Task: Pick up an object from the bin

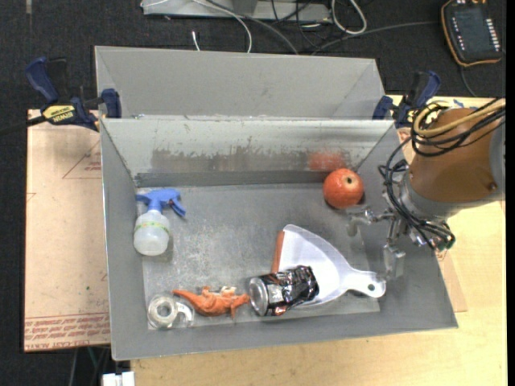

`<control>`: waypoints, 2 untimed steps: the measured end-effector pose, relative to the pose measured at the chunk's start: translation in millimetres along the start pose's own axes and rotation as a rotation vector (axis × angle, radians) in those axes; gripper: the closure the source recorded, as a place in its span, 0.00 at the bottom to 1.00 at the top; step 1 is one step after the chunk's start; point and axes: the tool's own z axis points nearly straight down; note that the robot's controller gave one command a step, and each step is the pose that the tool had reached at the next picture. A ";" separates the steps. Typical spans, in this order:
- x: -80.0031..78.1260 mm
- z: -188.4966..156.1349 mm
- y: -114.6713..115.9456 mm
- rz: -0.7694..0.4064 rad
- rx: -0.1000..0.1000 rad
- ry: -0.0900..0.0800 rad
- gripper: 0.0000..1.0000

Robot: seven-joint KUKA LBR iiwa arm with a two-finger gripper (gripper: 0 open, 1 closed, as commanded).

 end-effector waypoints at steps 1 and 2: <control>25.6 7.5 51.5 0.338 -0.007 0.010 0.00; 29.7 19.3 37.0 0.242 -0.005 0.005 0.00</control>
Offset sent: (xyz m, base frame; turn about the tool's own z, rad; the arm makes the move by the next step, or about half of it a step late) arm -0.0432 -0.0016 -0.0389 0.0927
